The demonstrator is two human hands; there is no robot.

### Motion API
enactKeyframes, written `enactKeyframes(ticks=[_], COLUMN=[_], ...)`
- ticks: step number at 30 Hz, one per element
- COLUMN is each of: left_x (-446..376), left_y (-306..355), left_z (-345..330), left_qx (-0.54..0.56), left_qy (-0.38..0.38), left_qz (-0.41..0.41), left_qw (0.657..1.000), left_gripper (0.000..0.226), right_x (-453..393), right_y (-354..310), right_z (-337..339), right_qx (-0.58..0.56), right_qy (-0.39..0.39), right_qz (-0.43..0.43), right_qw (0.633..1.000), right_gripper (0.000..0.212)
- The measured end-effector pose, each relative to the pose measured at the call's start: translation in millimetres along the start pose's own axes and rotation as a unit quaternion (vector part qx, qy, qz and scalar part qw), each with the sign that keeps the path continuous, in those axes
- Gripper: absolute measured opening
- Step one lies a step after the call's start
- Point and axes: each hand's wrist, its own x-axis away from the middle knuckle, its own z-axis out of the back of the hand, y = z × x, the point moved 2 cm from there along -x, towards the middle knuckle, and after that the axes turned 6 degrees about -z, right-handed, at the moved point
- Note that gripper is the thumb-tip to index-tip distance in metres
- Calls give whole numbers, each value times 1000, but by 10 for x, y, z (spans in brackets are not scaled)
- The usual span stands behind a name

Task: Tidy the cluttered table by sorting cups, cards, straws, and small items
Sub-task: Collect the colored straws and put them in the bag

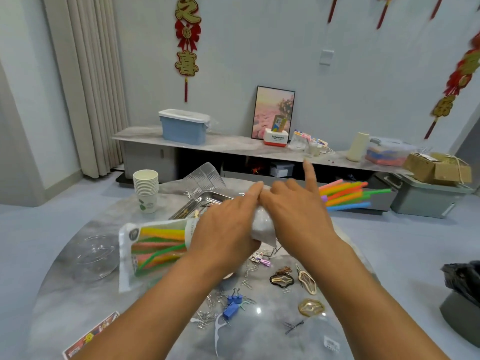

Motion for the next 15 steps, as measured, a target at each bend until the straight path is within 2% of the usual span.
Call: enactKeyframes(ticks=[2, 4, 6, 8, 10, 13, 15], left_x=[-29, -40, -39, -56, -63, -51, -41], left_y=[1, -24, -90, -153, -151, -56, 17], left_z=[109, 196, 223, 228, 220, 181, 141], left_qx=[72, 166, 264, 328, 380, 438, 453], left_qy=[20, 32, 40, 48, 51, 41, 24], left_qz=[67, 129, 181, 207, 214, 200, 177], left_qw=[995, 977, 946, 920, 898, 875, 873], left_gripper=[84, 66, 57, 50, 42, 36, 36], right_x=[11, 4, 18, 35, 28, 17, 19], right_y=[9, 61, 140, 254, 352, 430, 453], right_z=[142, 244, 371, 471, 500, 451, 429], right_qx=[5, 7, -30, -109, -218, -446, -529], right_qy=[37, 103, 216, 317, 357, 349, 333], right_qz=[-29, -58, -73, -108, -152, -181, -203], right_qw=[999, 993, 973, 936, 896, 804, 754], right_gripper=[69, 93, 93, 82, 72, 57, 76])
